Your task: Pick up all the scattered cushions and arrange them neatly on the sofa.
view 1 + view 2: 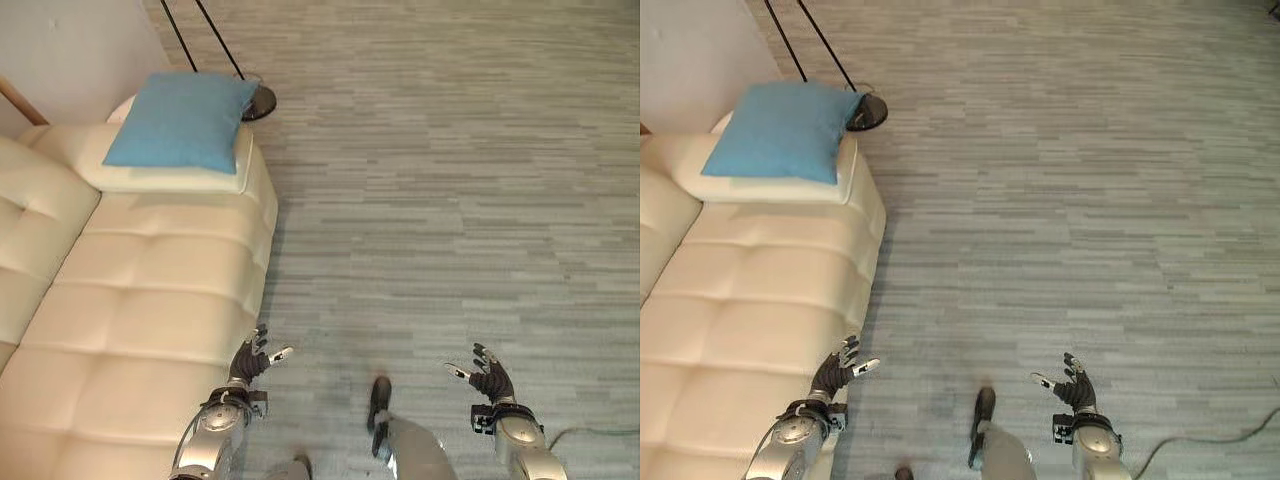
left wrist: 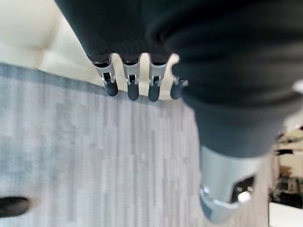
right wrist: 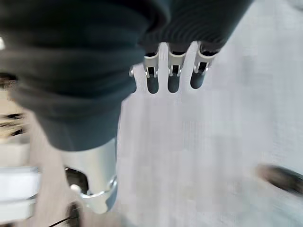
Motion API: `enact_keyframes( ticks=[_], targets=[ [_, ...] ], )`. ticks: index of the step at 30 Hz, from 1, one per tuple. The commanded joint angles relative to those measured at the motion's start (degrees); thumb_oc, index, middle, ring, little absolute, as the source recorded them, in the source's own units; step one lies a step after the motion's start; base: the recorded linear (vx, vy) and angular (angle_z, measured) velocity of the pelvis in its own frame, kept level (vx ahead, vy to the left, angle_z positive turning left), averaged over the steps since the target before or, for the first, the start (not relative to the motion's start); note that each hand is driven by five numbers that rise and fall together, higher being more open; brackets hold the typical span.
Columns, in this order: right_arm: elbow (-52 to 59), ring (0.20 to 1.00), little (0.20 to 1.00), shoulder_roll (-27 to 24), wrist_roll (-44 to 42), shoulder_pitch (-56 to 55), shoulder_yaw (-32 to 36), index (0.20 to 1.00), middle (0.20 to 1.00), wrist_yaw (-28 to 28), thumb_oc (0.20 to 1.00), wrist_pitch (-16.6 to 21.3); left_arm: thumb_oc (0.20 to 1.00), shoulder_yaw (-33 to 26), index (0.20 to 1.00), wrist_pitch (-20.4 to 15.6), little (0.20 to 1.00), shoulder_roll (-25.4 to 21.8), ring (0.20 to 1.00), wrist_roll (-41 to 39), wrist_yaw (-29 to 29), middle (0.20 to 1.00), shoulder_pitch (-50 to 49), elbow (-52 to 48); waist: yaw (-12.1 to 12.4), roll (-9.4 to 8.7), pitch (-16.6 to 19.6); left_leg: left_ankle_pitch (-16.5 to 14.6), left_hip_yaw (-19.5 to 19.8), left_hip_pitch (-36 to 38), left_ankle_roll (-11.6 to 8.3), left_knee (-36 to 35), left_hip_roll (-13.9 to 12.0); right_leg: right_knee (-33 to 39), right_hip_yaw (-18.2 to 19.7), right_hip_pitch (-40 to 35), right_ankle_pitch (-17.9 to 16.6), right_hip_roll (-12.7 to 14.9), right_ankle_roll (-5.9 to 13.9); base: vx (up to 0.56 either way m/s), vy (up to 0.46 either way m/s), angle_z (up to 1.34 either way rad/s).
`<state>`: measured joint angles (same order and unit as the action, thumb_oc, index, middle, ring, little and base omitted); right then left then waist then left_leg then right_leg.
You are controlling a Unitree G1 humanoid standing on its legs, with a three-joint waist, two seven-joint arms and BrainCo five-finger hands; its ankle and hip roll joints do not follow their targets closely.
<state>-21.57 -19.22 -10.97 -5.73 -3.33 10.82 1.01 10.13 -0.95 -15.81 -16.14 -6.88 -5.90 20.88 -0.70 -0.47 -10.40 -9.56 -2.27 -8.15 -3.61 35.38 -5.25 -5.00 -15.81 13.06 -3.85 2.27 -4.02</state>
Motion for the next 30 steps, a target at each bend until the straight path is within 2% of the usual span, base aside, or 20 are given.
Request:
enact_keyframes(
  ticks=[1, 4, 5, 6, 7, 8, 9, 10, 13, 14, 16, 19, 20, 22, 23, 25, 26, 28, 29, 30],
  targets=[
    [3.87, 1.0, 1.0, -1.76, 2.16, 0.16, 1.43, 1.0, 1.0, 0.52, 1.0, 2.14, 1.0, -2.24, 1.0, -2.89, 1.0, -1.92, 1.0, 1.41, -0.79, 1.0, 2.03, -2.93, 0.26, -1.01, -0.92, 2.31, -2.36, -1.67, 2.42, -9.88, 3.18, 2.58, 1.96, -6.56, 6.17, 2.33, 6.94, 0.3, -0.019, -0.12],
    [3.8, 1.0, 1.0, -2.12, 2.09, 0.17, 1.26, 1.0, 1.0, 0.48, 1.0, 2.12, 1.0, -2.41, 1.0, -2.64, 1.0, -1.89, 1.0, 1.49, -0.96, 1.0, 1.74, -2.6, 1.29, -1.27, -1.13, 2.08, -1.97, -3.8, 2.61, -15.04, 3.41, 2.77, 2.69, -8.28, 7.3, 2.43, 7.27, 0.28, 0.018, -0.23],
    [3.42, 1.0, 1.0, -2.35, 2.0, 0.29, 1.05, 1.0, 1.0, 0.42, 1.0, 2.02, 1.0, -2.55, 1.0, -2.58, 1.0, -1.91, 1.0, 1.65, -1.05, 1.0, 1.42, -2.77, 2.06, -0.9, -0.99, 6.53, -1.13, -5.45, 1.83, -21.94, 3.28, 3.26, 3.06, -9.83, 8.15, 1.9, 7.3, 0.42, 0.083, -0.37],
    [3.4, 1.0, 1.0, -2.55, 2.06, 0.45, 0.87, 1.0, 1.0, 0.57, 1.0, 2.07, 1.0, -2.65, 1.0, -2.55, 1.0, -1.86, 1.0, 1.88, -1.24, 1.0, 1.3, -2.62, 2.84, -0.33, -1.09, 10.55, -0.48, -7.49, 1.09, -25.86, 2.5, 3.78, 3.32, -11.31, 8.99, 0.9, 7.28, 0.43, 0.099, -0.27],
    [3.31, 1.0, 1.0, -2.65, 2.15, 0.41, 0.78, 1.0, 1.0, 0.63, 1.0, 1.99, 1.0, -2.65, 1.0, -2.53, 1.0, -1.84, 1.0, 1.87, -1.25, 1.0, 1.17, -2.76, 3.34, 0.02, -1.19, 12.95, -0.25, -7.94, 0.57, -29.31, 2.0, 4.03, 3.59, -12.58, 9.57, 0.53, 7.21, 0.25, 0.057, -0.06],
    [3.31, 1.0, 1.0, -2.66, 2.15, 0.39, 0.78, 1.0, 1.0, 0.63, 1.0, 1.99, 1.0, -2.64, 1.0, -2.53, 1.0, -1.83, 1.0, 1.88, -1.25, 1.0, 1.14, -2.78, 3.38, -0.06, -1.28, 13.17, -0.32, -7.55, 0.54, -29.78, 2.07, 4.05, 3.64, -12.73, 9.62, 0.6, 7.21, 0.36, 0.078, -0.27],
    [3.01, 1.0, 1.0, -2.8, 2.7, 0.19, 0.64, 1.0, 1.0, 1.24, 1.0, 1.8, 1.0, -2.5, 1.0, -2.49, 1.0, -1.87, 1.0, 2.3, -1.35, 1.0, 1.16, -2.63, 4.38, 0.18, -1.62, 15.59, -0.49, -9.82, -0.08, -35.39, 1.69, 4.42, 4.1, -14.9, 11.08, 0.16, 7.27, 0.36, 0.091, -0.33],
    [3.06, 1.0, 1.0, -2.97, 3.01, 0.11, 0.69, 1.0, 1.0, 1.34, 1.0, 1.6, 1.0, -2.43, 1.0, -2.54, 1.0, -1.83, 1.0, 2.47, -1.24, 1.0, 1.12, -2.73, 4.64, 0.3, -1.61, 16.21, -0.95, -10.81, -0.26, -37.08, 1.62, 4.73, 4.39, -16.03, 11.53, -0.06, 7.46, 0.36, 0.094, -0.33],
    [3.09, 1.0, 1.0, -2.97, 3.76, -0.07, 0.82, 1.0, 1.0, 1.7, 1.0, 1.22, 1.0, -2.56, 1.0, -2.6, 1.0, -1.9, 1.0, 2.93, -1.33, 1.0, 0.48, -3.14, 5.19, 0.26, -1.49, 17.34, -2.95, -11.65, -0.58, -37.64, 1.22, 5.05, 5.0, -17.94, 12.27, -0.01, 7.74, 0.3, 0.124, -0.17],
    [3.18, 1.0, 1.0, -2.55, 4.4, -0.46, 0.74, 1.0, 1.0, 1.16, 1.0, 1.23, 1.0, -3.08, 1.0, -2.7, 1.0, -1.96, 1.0, 3.47, -1.25, 1.0, -0.2, -2.99, 5.63, 0.56, -0.37, 18.93, -3.33, -10.68, -0.15, -37.09, 0.73, 5.46, 5.86, -20.16, 13.02, 0.0, 8.44, 0.53, 0.253, -0.19],
    [2.93, 1.0, 1.0, -2.04, 5.01, -0.14, 0.65, 1.0, 1.0, 0.9, 1.0, 0.76, 1.0, -3.17, 1.0, -2.63, 1.0, -2.34, 1.0, 3.35, -0.96, 1.0, -0.36, -2.67, 5.95, -0.35, 0.53, 18.51, -3.0, -11.24, 0.63, -34.2, 1.41, 5.01, 6.9, -21.32, 13.46, 1.41, 8.96, 0.44, 0.217, -0.26],
    [2.55, 1.0, 1.0, -0.5, 4.04, -0.31, 0.36, 1.0, 1.0, -0.49, 1.0, 0.77, 1.0, -3.12, 1.0, -2.2, 1.0, -4.01, 1.0, 4.02, 0.01, 1.0, -1.24, -2.84, 6.46, -2.54, 1.39, 15.33, -3.54, -11.15, 2.31, -29.73, 2.73, 0.23, 7.65, -20.88, 14.16, 3.83, 10.19, 0.36, 0.192, -0.28],
    [2.52, 1.0, 1.0, -0.25, 4.14, -0.4, 0.37, 1.0, 1.0, -0.79, 1.0, 0.47, 1.0, -3.32, 1.0, -2.04, 1.0, -4.19, 1.0, 3.89, 0.14, 1.0, -1.35, -2.83, 6.45, -2.69, 1.64, 14.82, -3.55, -10.81, 2.72, -29.55, 2.82, -1.38, 7.87, -20.06, 13.72, 4.07, 10.48, 0.34, 0.206, -0.16],
    [1.63, 1.0, 1.0, 0.39, 4.0, -0.64, -0.02, 1.0, 1.0, -1.5, 1.0, 0.33, 1.0, -3.55, 1.0, -1.69, 1.0, -4.81, 1.0, 3.67, 0.41, 1.0, -1.53, -2.47, 6.46, -3.74, 1.77, 12.68, -3.76, -9.45, 4.12, -29.27, 3.93, -8.34, 7.99, -17.37, 11.74, 5.37, 11.77, 0.27, 0.192, -0.08],
    [1.34, 1.0, 1.0, 0.76, 3.74, -0.81, 0.05, 1.0, 1.0, -1.75, 1.0, 0.26, 1.0, -3.73, 1.0, -1.47, 1.0, -5.28, 1.0, 3.7, 0.38, 1.0, -1.62, -2.53, 6.23, -4.07, 1.71, 11.78, -3.67, -8.6, 5.1, -29.42, 4.54, -12.89, 8.17, -14.92, 8.87, 5.9, 12.61, 0.22, 0.181, 0.09],
    [1.11, 1.0, 1.0, 1.11, 3.03, -1.13, 0.38, 1.0, 1.0, -2.1, 1.0, 0.03, 1.0, -4.03, 1.0, -1.19, 1.0, -5.74, 1.0, 3.66, 0.14, 1.0, -1.7, -2.49, 5.27, -4.09, 0.95, 10.24, -3.53, -6.33, 6.64, -30.03, 5.6, -21.01, 8.46, -11.59, 3.69, 7.2, 13.4, 0.17, 0.164, 0.15],
    [1.11, 1.0, 1.0, 1.09, 3.03, -1.11, 0.39, 1.0, 1.0, -2.1, 1.0, 0.03, 1.0, -4.03, 1.0, -1.19, 1.0, -5.72, 1.0, 3.66, 0.15, 1.0, -1.67, -2.5, 5.32, -3.96, 1.07, 10.38, -3.53, -6.47, 6.62, -30.11, 5.45, -20.9, 8.49, -11.43, 3.5, 7.03, 13.36, 0.16, 0.127, 0.2],
    [0.94, 1.0, 1.0, 1.74, 2.96, -1.92, 0.39, 1.0, 1.0, -2.05, 1.0, -0.13, 1.0, -4.35, 1.0, -0.95, 1.0, -5.95, 1.0, 3.82, 0.25, 1.0, -2.05, -2.63, 5.0, -3.36, 0.69, 9.19, -3.43, -4.27, 7.62, -30.99, 5.67, -26.23, 7.58, -8.93, 1.06, 7.92, 13.35, 0.19, 0.114, 0.36],
    [0.81, 1.0, 1.0, 2.01, 2.78, -2.15, 0.48, 1.0, 1.0, -2.0, 1.0, 0.03, 1.0, -4.33, 1.0, -0.93, 1.0, -5.89, 1.0, 3.83, 0.34, 1.0, -2.18, -2.86, 4.56, -2.89, 0.25, 8.76, -2.89, -2.47, 7.89, -31.91, 5.7, -28.68, 7.56, -6.43, 1.26, 7.76, 12.57, 0.25, 0.112, 0.28],
    [0.89, 1.0, 1.0, 2.2, 2.63, -2.11, 0.56, 1.0, 1.0, -2.12, 1.0, 0.05, 1.0, -4.26, 1.0, -1.01, 1.0, -5.64, 1.0, 3.7, 0.38, 1.0, -2.06, -2.92, 4.03, -2.42, -0.39, 8.44, -2.36, -0.8, 7.97, -32.75, 5.77, -29.13, 7.39, -4.05, 2.89, 7.25, 11.85, 0.27, 0.083, 0.09]
  ],
)
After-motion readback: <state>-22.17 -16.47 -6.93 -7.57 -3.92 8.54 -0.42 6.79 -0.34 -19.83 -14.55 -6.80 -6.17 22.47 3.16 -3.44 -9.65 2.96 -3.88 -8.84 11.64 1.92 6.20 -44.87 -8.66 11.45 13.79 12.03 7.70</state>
